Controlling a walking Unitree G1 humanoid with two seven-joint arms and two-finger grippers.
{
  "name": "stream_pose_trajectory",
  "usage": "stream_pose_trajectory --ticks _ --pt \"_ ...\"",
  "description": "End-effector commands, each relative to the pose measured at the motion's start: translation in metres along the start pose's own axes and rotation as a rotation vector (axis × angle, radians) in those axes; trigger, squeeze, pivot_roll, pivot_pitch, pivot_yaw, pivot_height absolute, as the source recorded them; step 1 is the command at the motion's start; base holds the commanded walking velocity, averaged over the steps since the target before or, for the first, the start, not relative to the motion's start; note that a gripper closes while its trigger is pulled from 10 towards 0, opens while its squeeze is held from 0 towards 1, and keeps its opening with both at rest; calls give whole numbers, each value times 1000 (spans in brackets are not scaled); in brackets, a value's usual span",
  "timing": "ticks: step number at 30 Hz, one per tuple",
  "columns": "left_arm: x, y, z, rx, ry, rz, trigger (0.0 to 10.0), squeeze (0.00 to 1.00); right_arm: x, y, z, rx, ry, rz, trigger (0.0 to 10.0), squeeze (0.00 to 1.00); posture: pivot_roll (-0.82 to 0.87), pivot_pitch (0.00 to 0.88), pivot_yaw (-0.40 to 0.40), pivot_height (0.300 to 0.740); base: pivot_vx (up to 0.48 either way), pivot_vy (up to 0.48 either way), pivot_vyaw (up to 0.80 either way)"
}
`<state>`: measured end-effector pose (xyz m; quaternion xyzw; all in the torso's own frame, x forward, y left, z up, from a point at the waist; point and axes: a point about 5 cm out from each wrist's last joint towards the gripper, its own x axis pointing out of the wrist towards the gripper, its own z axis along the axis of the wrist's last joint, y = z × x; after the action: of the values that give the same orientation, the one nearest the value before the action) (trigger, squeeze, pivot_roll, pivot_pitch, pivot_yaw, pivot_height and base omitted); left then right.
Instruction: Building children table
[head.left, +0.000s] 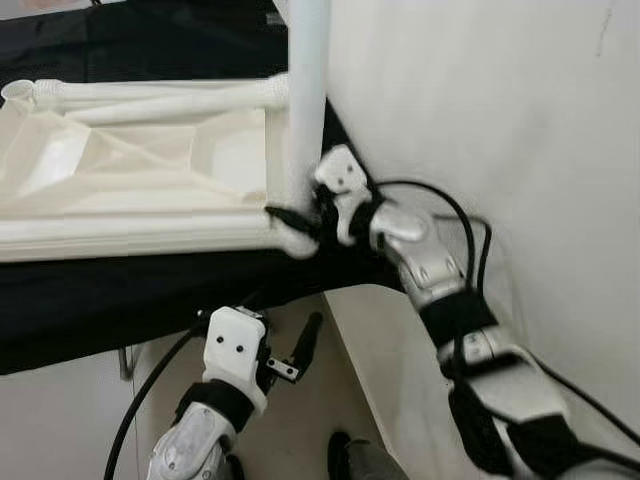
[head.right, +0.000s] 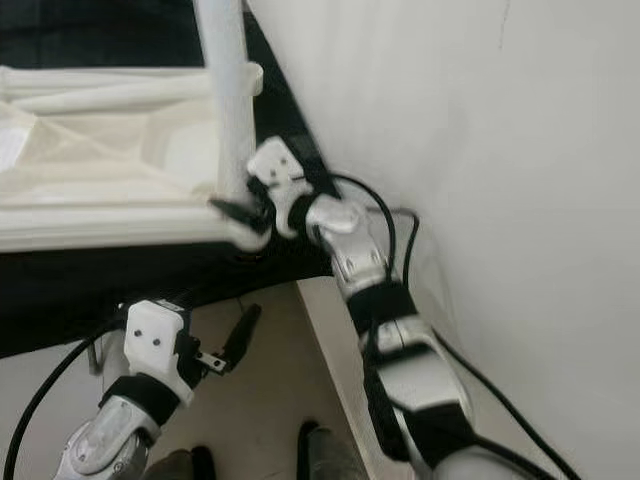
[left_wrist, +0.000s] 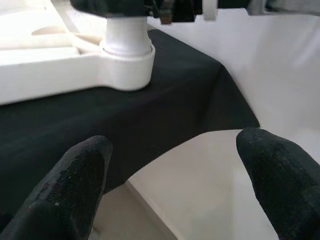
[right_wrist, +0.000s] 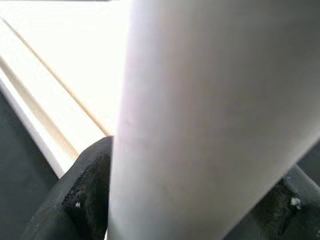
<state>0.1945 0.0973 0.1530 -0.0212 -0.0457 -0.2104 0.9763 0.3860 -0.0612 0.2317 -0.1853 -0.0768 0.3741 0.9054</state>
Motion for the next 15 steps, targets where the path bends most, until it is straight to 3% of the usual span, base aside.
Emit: stream_pose_trajectory --ticks 1,2,8,11,13,15 --pt "-3 -1 -3 -4 18 3 10000 0 1 -18 -1 -5 36 -195 10000 0 121 260 -66 740 0 0 0" --pt "-3 -1 -3 -3 19 1 10000 0 1 -24 1 4 35 -249 10000 0 123 260 -65 740 0 0 0" --pt "-3 -1 -2 -1 20 -1 10000 0 3 -24 3 41 8 -233 10000 0 124 260 -60 740 0 0 0" --pt "-3 -1 -2 -1 21 -2 10000 0 4 -10 -3 83 -22 -132 10000 0 119 262 -60 740 0 0 0" --pt "-3 -1 -2 -1 21 -2 10000 0 4 -10 -3 83 -22 -132 10000 0 119 262 -60 740 0 0 0" --pt "-3 0 -3 -3 21 -5 10000 0 -3 13 -12 146 -77 57 10000 0 119 262 -60 740 0 0 0"
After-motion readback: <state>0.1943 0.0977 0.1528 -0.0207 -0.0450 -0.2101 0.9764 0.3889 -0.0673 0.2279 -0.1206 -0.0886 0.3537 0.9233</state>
